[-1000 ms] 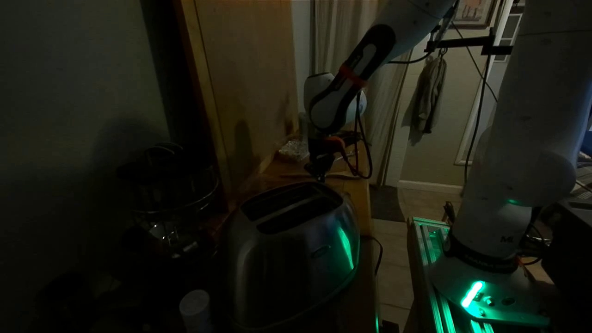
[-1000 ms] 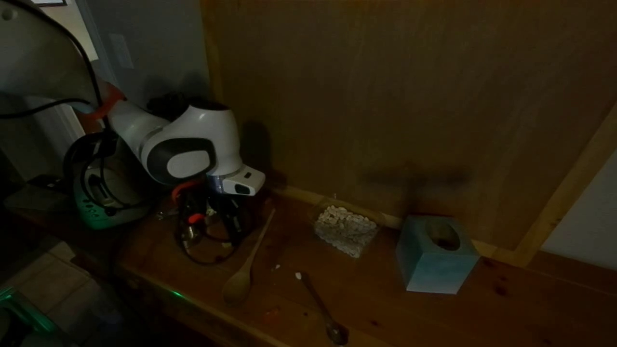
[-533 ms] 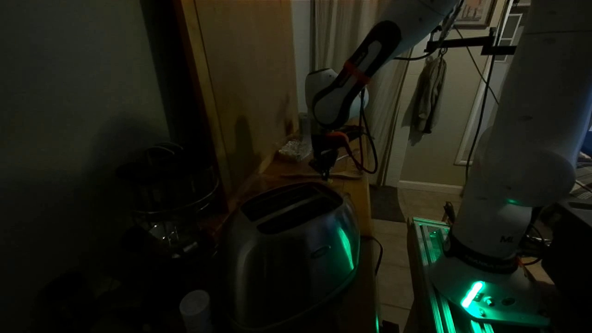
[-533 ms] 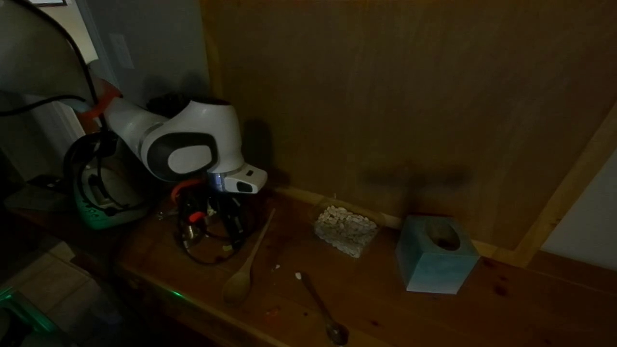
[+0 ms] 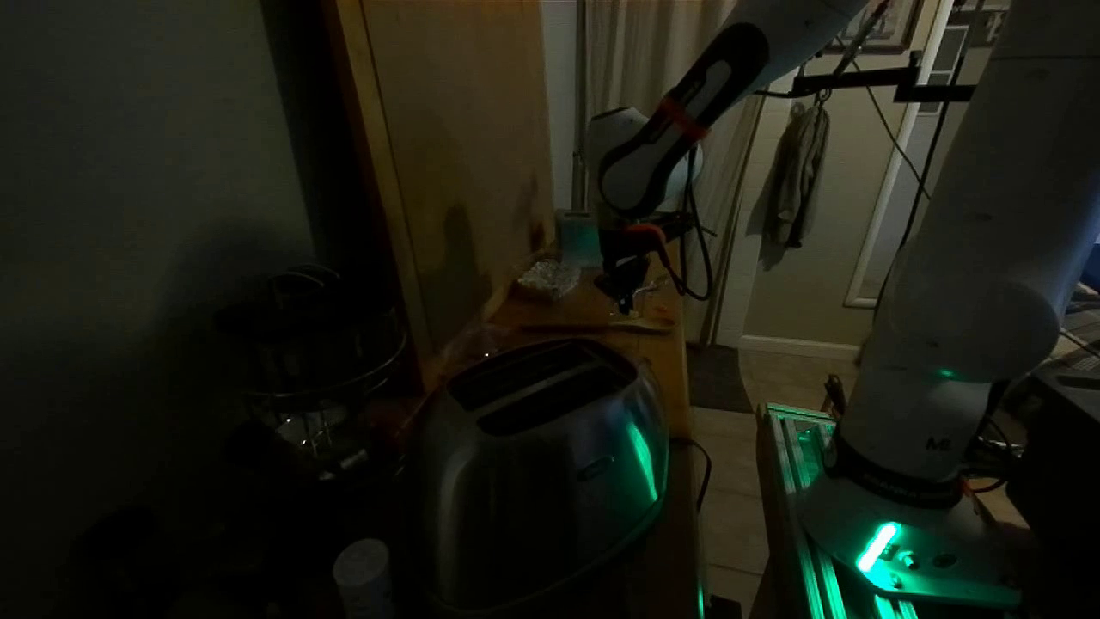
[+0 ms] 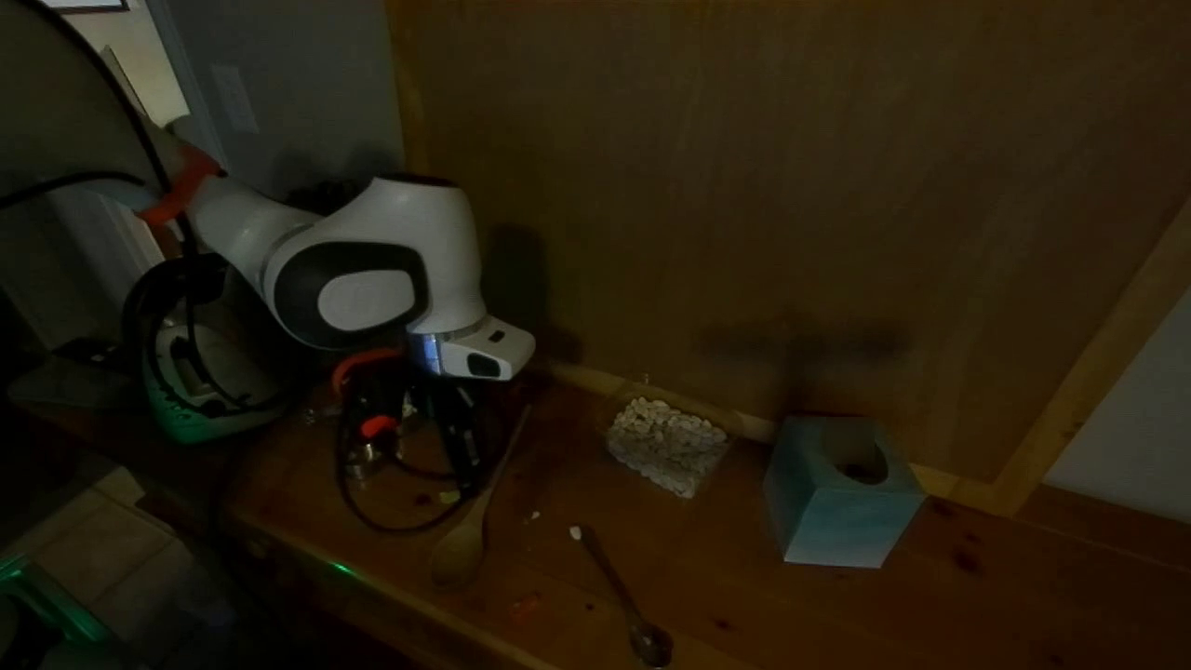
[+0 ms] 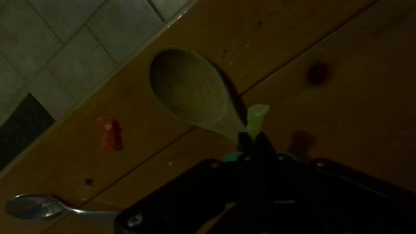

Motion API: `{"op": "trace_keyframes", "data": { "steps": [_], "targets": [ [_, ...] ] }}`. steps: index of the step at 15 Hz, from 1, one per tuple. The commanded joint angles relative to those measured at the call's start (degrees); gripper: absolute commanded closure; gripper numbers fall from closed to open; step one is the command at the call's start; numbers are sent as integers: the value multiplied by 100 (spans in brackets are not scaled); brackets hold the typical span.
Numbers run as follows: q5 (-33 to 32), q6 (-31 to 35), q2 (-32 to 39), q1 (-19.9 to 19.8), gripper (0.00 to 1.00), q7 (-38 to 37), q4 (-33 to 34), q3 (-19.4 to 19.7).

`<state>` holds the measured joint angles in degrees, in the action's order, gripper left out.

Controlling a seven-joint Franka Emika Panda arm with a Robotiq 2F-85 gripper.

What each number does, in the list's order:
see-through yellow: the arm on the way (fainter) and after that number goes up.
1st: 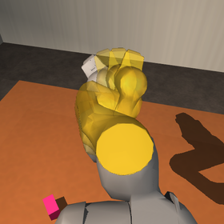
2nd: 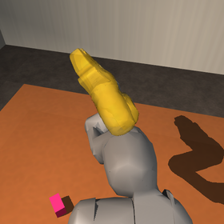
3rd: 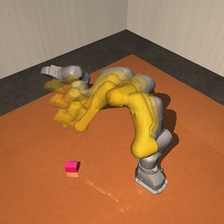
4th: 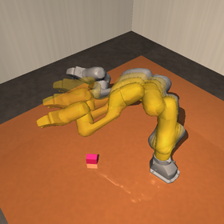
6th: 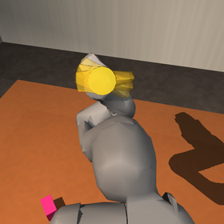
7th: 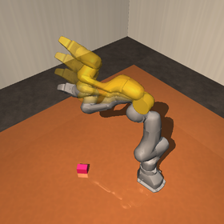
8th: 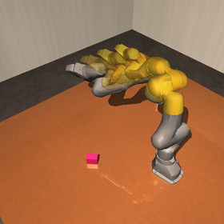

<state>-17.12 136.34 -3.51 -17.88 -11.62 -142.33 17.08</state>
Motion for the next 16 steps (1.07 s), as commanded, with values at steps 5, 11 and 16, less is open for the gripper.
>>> {"op": "trace_keyframes", "data": {
  "steps": [5, 11, 16],
  "targets": [
    [-253, -189, 58, -220, 94, -220, 86, 133],
    [-338, -172, 89, -261, 88, -309, -7, 174],
    [-259, -114, 226, -277, 88, -278, 20, 236]
  ]
}}
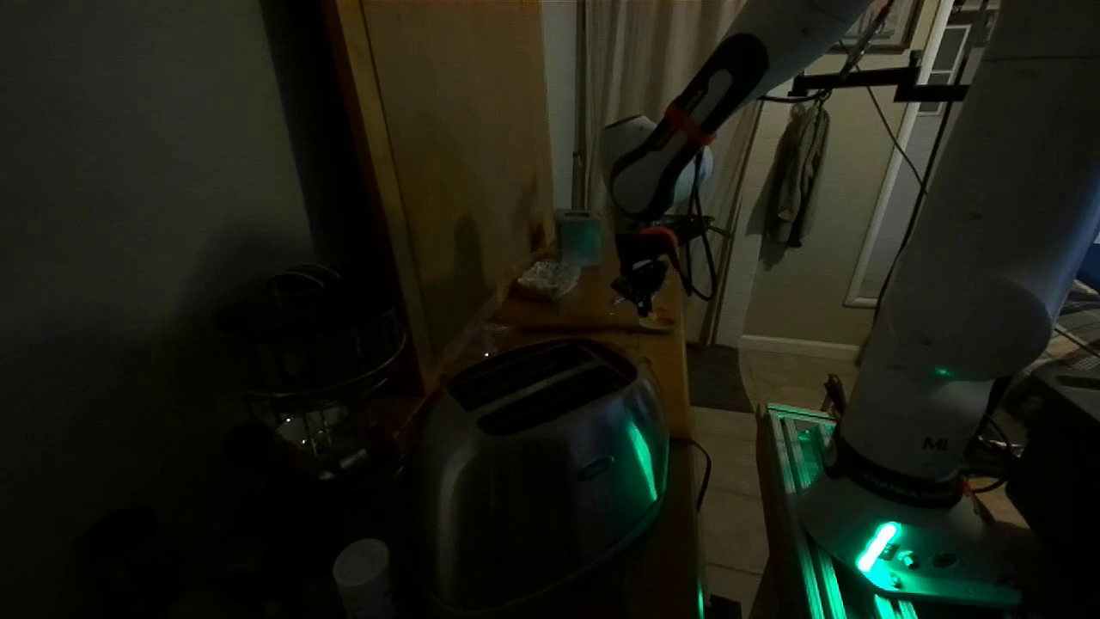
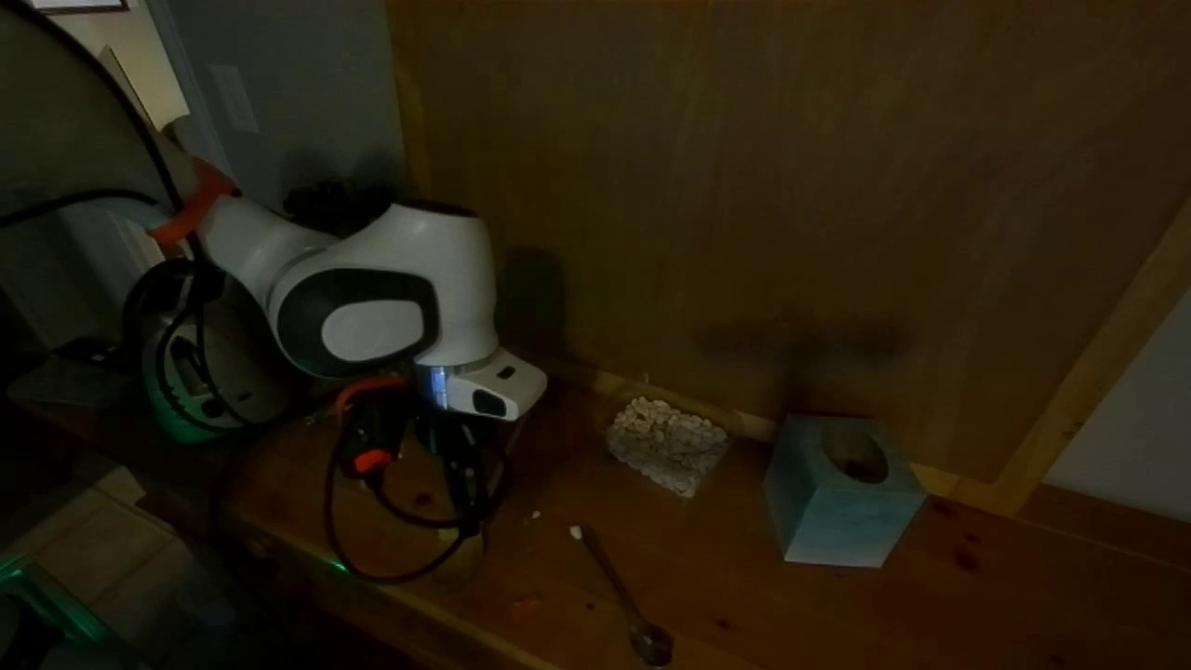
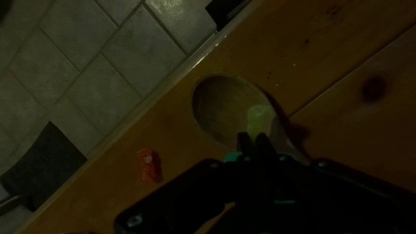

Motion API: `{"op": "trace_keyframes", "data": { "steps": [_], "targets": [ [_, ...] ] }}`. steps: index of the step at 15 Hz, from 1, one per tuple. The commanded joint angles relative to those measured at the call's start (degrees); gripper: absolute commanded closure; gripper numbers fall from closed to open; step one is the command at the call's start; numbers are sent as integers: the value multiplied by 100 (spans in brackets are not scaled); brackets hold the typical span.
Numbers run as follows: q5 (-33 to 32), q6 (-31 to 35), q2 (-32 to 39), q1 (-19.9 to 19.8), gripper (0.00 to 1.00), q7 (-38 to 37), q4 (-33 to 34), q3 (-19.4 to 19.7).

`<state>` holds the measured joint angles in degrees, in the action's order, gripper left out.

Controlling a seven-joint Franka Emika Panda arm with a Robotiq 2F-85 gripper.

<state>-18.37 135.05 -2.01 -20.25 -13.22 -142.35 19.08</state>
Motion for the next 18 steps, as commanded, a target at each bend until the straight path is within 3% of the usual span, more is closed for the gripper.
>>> {"op": "trace_keyframes", "data": {
  "steps": [1, 3, 6, 10, 11, 12, 15, 16, 18],
  "targets": [
    [-124, 18, 96, -38, 87, -122, 31, 47],
    [-141, 27, 120, -39, 75, -147, 34, 74],
    [-123, 30, 149, -29, 71, -154, 38, 91],
    [-118, 131, 212, -15, 73, -221, 35, 92],
    [-112, 168, 226, -11, 69, -254, 30, 91],
    [-109, 217, 240, -8, 59, -279, 22, 90],
    [-106, 411, 256, -3, 41, -347, -3, 93],
    [-94, 491, 252, 0, 26, -374, -33, 93],
    [-74, 599, 276, 6, 12, -444, -49, 94]
  ]
}}
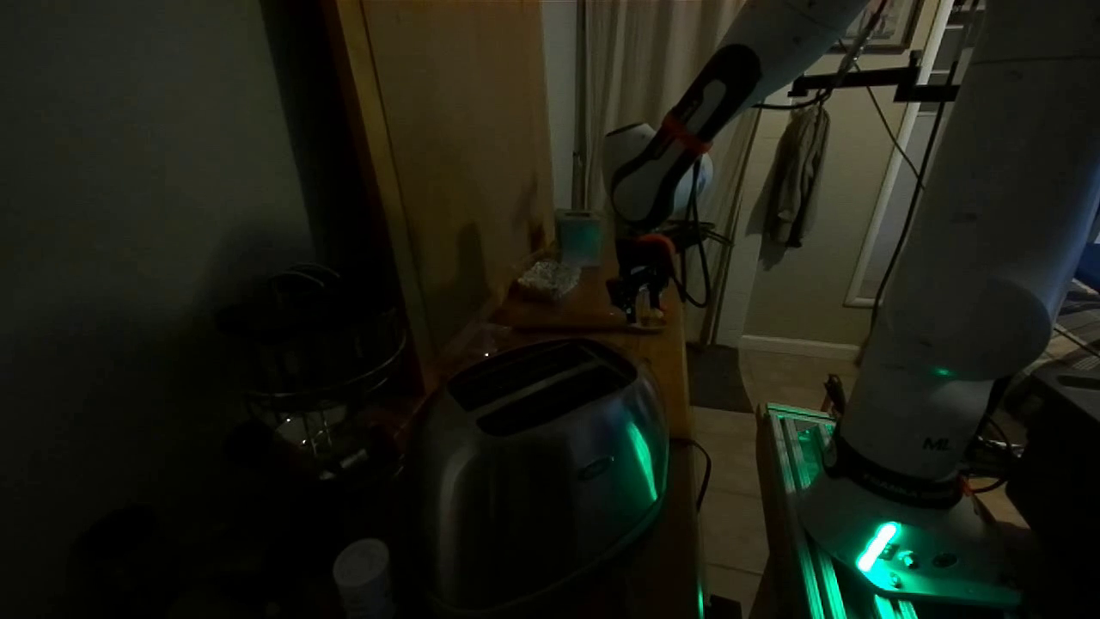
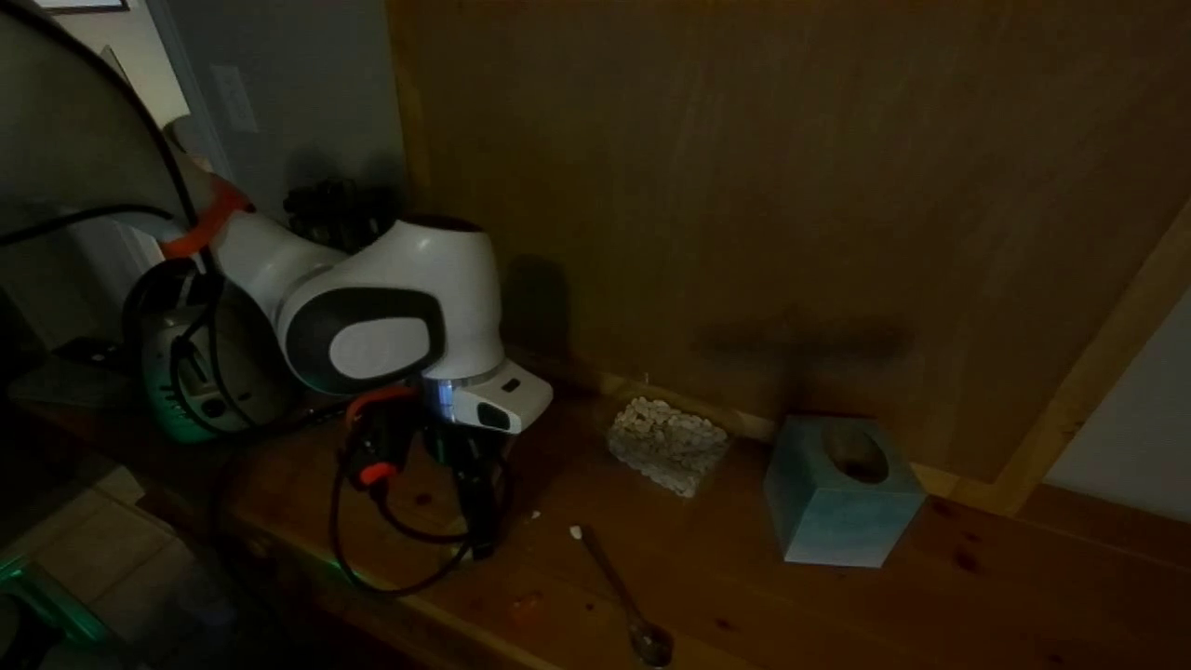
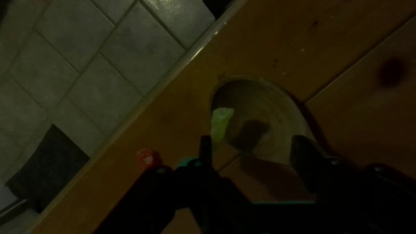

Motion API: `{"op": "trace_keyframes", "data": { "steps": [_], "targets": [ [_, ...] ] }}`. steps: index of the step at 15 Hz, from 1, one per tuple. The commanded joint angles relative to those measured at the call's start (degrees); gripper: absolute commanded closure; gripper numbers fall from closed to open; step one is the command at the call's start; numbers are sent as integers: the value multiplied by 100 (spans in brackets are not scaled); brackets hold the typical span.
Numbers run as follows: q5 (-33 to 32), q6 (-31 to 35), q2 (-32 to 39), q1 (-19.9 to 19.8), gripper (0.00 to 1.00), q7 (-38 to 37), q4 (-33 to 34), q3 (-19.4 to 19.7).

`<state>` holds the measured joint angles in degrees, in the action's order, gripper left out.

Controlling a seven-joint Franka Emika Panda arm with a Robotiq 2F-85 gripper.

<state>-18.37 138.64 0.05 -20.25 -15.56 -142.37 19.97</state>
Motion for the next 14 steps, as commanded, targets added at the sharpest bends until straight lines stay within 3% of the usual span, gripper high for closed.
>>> {"op": "trace_keyframes", "data": {
  "steps": [1, 2, 8, 14],
  "targets": [
    [-66, 266, 82, 8, 5, -233, -71, 8],
    [-38, 278, 107, 11, 0, -275, -61, 11],
    [220, 291, 83, 66, 0, -670, -103, -17],
    [1125, 357, 33, 131, 0, -277, -218, -95]
  ]
}}
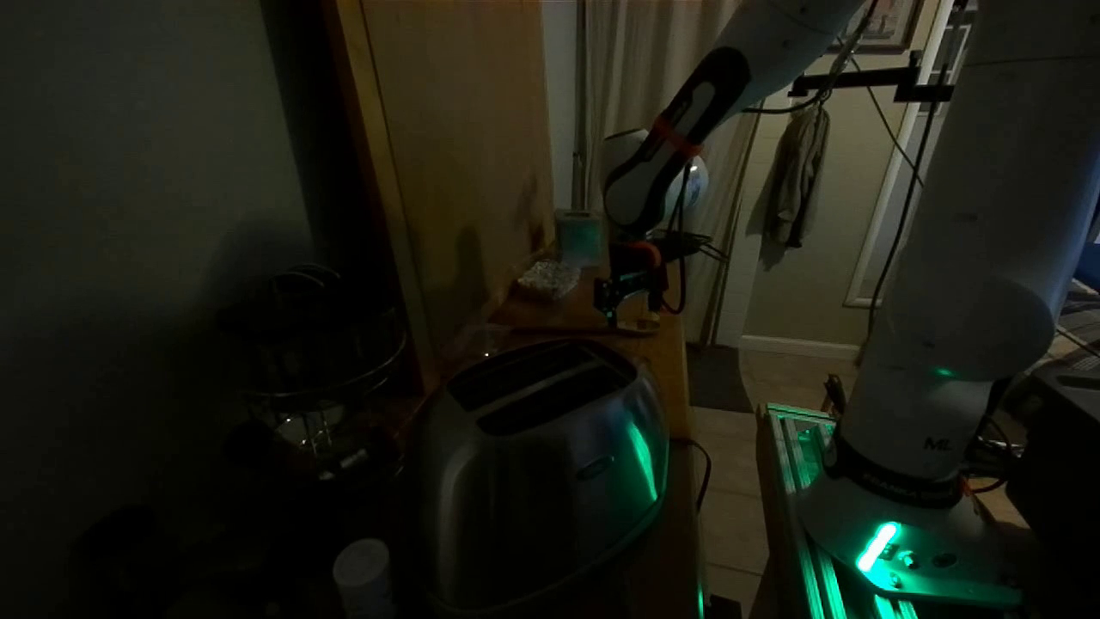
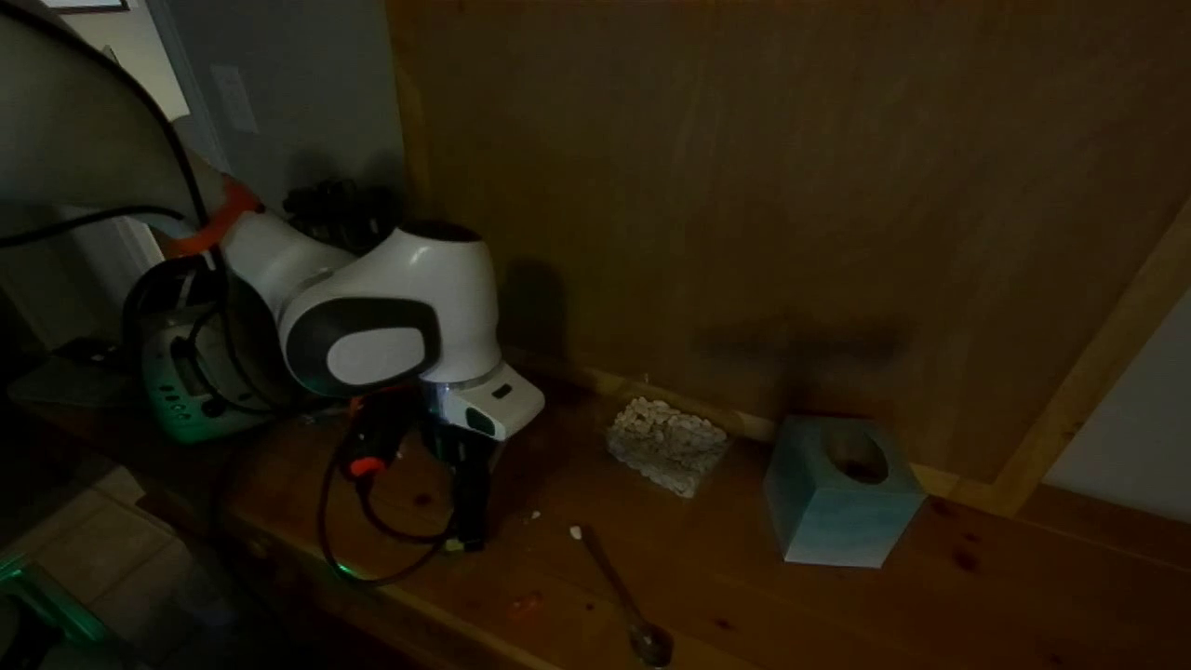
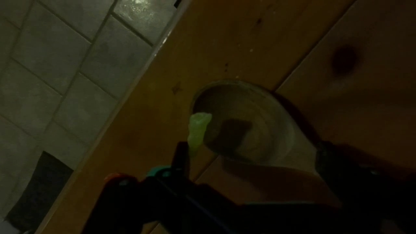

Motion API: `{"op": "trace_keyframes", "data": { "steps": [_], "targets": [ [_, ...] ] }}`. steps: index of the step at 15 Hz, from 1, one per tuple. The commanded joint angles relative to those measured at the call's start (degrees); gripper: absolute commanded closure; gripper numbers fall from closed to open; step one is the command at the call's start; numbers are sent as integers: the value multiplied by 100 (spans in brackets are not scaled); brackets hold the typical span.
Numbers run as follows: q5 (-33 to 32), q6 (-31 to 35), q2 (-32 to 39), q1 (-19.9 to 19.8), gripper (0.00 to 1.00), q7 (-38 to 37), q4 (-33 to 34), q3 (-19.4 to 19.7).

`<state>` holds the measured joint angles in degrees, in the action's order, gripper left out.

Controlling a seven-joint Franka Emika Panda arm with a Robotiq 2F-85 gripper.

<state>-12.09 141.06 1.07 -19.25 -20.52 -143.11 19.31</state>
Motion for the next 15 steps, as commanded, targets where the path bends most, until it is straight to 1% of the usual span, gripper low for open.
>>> {"op": "trace_keyframes", "data": {
  "steps": [1, 5, 9, 15],
  "targets": [
    [627, 132, -61, 34, 0, 256, -134, -30],
    [727, 527, -98, 42, 0, 79, -232, -22],
    [617, 1089, -67, 33, 0, -182, -342, -1],
    [508, 1623, -61, 31, 0, -441, -542, 21]
  ]
}}
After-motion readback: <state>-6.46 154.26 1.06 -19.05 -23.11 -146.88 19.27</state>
